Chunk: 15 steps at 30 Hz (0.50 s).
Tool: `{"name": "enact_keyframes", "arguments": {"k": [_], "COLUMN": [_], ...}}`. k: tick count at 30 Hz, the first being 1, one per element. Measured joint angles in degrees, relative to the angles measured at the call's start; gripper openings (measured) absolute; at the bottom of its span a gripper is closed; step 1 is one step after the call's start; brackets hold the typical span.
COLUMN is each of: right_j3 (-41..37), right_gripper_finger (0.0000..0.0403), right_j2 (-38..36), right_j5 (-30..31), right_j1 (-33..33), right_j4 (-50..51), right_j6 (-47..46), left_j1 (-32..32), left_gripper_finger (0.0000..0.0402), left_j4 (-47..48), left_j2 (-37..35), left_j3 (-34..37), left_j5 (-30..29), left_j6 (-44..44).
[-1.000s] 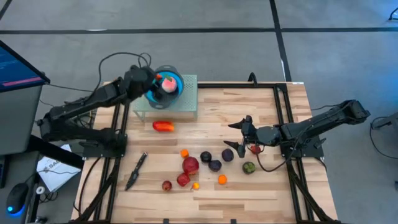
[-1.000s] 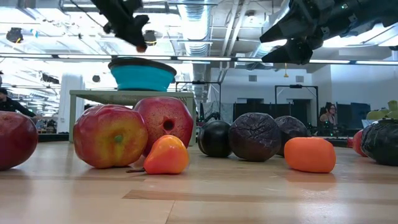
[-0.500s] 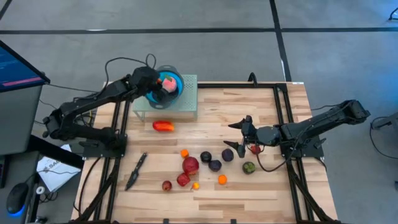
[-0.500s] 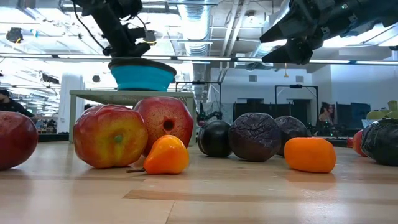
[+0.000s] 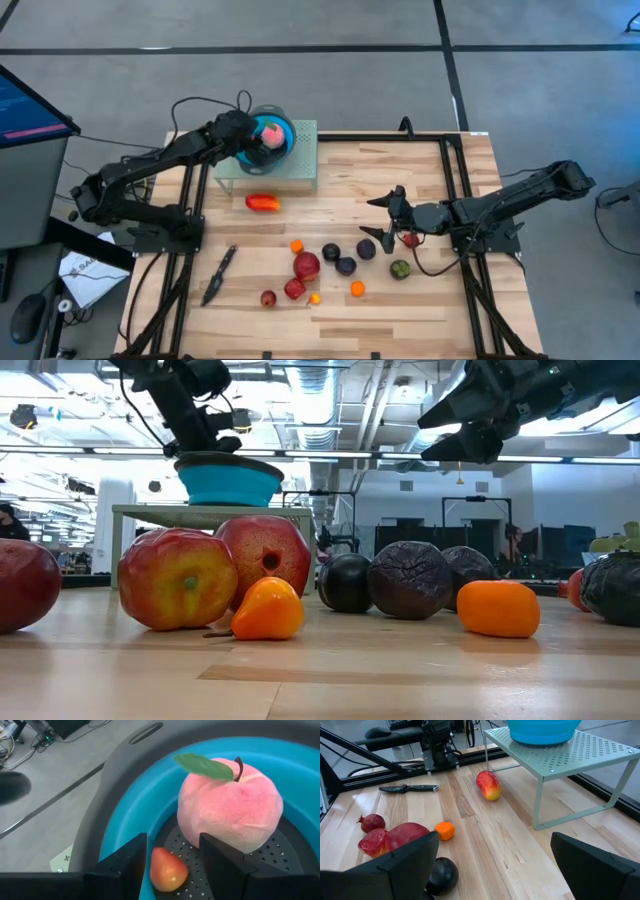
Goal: Pick & Place Fruit
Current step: Put the bottom red pomegranate into the blue strainer bowl on the shelf
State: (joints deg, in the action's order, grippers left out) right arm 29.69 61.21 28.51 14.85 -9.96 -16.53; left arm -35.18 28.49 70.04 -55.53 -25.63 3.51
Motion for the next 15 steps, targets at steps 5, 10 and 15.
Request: {"name": "enact_keyframes", "arguments": {"k": [5, 10, 15], "right_j3": [0.0, 0.0, 0.0], "right_gripper_finger": [0.0379, 0.0379, 0.0379], "right_j2": [0.0, 0.0, 0.0], "right_j5": [0.0, 0.0, 0.0], "right_j1": [0.02, 0.0, 0.0], "right_j4": [-0.02, -0.02, -0.02], "right_j6": [0.0, 0.0, 0.0], "left_j1": [0.0, 0.07, 0.07], "left_gripper_finger": [0.0187, 0.0207, 0.0253], "left_j4": [-0.03, -0.24, -0.35], "left_j2": [-0.12, -0.66, -3.25], "left_j3": [0.26, 0.26, 0.26], "left_j5": [-0.04, 0.66, 1.2], "left_j6": [0.04, -0.03, -0.2]}}
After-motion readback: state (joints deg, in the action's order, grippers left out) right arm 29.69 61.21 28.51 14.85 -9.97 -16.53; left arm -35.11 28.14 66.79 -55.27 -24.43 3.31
